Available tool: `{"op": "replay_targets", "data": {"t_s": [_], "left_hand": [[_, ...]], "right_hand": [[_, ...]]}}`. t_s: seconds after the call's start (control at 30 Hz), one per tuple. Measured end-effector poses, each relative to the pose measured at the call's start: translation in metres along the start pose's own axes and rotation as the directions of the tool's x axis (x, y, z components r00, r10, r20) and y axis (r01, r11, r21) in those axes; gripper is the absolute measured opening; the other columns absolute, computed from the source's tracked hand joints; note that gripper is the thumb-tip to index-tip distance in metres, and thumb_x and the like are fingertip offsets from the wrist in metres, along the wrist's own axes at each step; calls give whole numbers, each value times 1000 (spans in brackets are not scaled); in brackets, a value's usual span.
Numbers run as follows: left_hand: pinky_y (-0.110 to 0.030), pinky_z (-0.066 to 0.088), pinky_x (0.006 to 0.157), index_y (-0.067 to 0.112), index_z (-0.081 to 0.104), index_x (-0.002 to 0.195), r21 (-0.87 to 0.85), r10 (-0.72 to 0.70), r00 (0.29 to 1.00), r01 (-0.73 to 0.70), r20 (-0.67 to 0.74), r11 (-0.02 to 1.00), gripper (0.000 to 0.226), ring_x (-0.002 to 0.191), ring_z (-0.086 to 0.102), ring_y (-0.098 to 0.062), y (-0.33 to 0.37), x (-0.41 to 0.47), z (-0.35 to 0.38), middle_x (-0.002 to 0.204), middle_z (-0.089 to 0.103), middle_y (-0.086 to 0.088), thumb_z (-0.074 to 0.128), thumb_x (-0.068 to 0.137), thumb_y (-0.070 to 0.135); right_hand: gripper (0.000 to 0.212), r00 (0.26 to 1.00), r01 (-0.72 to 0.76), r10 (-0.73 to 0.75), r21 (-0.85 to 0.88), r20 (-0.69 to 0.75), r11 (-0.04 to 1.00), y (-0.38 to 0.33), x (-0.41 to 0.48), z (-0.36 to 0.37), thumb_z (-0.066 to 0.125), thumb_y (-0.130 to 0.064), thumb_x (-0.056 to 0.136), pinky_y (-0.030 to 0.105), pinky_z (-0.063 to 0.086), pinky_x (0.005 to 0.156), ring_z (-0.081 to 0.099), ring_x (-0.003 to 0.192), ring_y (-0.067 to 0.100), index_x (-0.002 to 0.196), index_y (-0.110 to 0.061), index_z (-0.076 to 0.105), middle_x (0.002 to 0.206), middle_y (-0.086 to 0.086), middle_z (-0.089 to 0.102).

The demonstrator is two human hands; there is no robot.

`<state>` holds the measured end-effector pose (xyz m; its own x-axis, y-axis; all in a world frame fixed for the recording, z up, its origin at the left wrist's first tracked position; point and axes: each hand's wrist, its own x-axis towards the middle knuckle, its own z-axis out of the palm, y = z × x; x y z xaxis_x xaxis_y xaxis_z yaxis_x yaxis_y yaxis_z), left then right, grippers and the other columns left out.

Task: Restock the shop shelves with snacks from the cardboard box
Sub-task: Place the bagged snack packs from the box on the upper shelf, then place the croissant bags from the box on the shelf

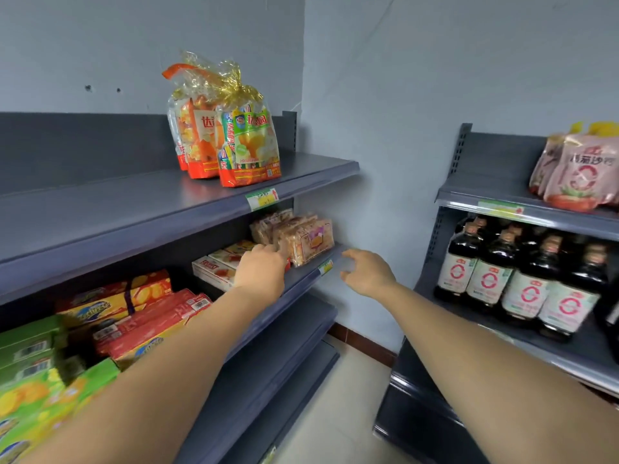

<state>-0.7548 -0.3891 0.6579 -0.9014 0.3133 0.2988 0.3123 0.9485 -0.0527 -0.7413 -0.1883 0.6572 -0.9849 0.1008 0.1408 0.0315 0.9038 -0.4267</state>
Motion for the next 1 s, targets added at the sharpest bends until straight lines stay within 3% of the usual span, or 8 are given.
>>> {"op": "replay_targets", "data": {"t_s": [0.23,0.47,0.73,0.9,1.0], "left_hand": [[-39,46,87,15,54,123,-45,17,992,-11,127,999,33,114,52,-30,36,-75,18,120,58,-9,55,91,14],[-38,46,95,15,52,131,-44,74,978,-67,194,997,39,120,51,-28,53,-135,30,129,57,-8,55,92,16],[-35,43,72,11,54,113,-90,204,949,-188,240,978,23,107,53,-30,61,-207,40,109,58,-9,53,90,9],[-39,46,88,15,52,127,-127,237,915,-205,327,970,37,117,49,-28,65,-263,51,123,56,-7,54,90,11],[-36,46,80,13,53,121,-113,263,901,-238,346,965,31,111,51,-27,75,-293,52,119,57,-7,50,90,8]], "right_hand": [[51,994,-45,55,-104,97,994,44,-84,6,57,-27,94,35,38,109,42,134,26,143,-19,44,147,5,46],[49,976,-149,171,-158,134,976,72,-163,16,56,-29,93,33,39,106,44,132,26,141,-22,46,146,5,47],[37,947,-280,300,-160,118,947,74,-264,37,57,-22,92,36,46,95,53,119,27,128,-14,57,131,7,58],[44,911,-359,380,-148,158,922,76,-332,55,59,-21,91,38,46,97,51,124,27,134,-20,54,138,5,54],[49,883,-404,430,-163,190,900,83,-369,62,57,-20,91,38,45,100,48,128,25,139,-23,48,142,2,50]]}}
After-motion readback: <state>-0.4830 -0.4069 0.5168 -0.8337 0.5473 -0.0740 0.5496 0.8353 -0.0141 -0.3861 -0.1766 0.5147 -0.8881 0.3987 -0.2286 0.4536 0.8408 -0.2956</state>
